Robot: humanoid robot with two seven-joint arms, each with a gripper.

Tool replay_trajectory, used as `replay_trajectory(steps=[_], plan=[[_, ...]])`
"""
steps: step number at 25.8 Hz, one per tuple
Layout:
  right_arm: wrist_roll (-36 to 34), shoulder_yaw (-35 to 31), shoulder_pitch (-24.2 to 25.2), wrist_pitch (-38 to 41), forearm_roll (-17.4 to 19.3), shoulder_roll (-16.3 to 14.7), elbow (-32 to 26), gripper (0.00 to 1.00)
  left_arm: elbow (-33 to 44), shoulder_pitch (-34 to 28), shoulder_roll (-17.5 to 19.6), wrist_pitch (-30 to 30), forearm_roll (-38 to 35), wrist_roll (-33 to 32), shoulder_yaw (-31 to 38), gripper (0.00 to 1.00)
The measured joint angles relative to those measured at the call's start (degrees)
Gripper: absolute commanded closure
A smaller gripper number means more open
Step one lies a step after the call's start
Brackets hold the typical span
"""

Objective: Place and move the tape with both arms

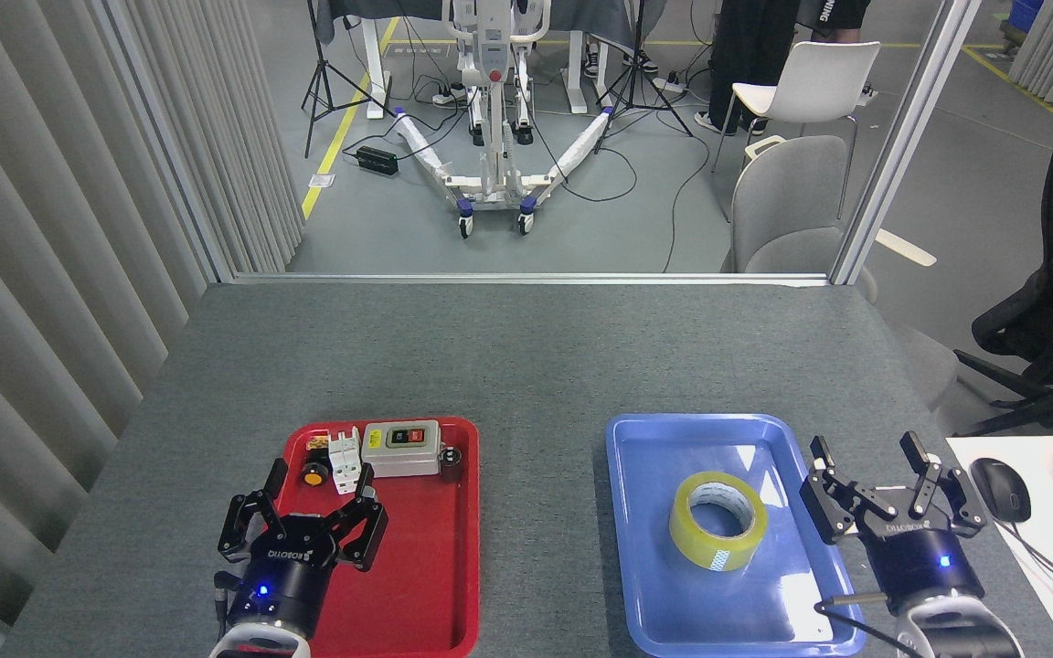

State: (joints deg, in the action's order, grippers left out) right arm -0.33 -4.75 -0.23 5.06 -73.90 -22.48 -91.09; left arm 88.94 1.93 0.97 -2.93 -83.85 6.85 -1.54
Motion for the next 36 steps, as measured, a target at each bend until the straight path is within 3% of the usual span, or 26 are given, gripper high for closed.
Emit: replay_trajectory(steps=[5, 12, 26, 36], plan=[[-1.2, 4.3, 5.3, -4.1, -0.6, -1.0, -4.0, 0.00, -0.1, 0.0, 0.1, 0.1, 0.0, 0.0, 0.4, 0.00], [-1.9, 2.4, 6.8, -4.8, -0.9, 4.0, -4.5, 0.00, -0.4, -0.1, 0.2, 0.1, 0.0, 0.5, 0.8, 0.00], [-5.2, 3.0, 8.8, -4.3, -0.7, 0.2, -4.3, 0.00, -2.0, 1.0, 1.4, 0.5, -0.2, 3.9, 0.9, 0.00], [-5.2, 3.6, 8.6, -4.3, -0.7, 0.1, -3.9, 0.00, -2.1, 1.2, 1.6, 0.5, 0.0, 3.7, 1.0, 0.00]])
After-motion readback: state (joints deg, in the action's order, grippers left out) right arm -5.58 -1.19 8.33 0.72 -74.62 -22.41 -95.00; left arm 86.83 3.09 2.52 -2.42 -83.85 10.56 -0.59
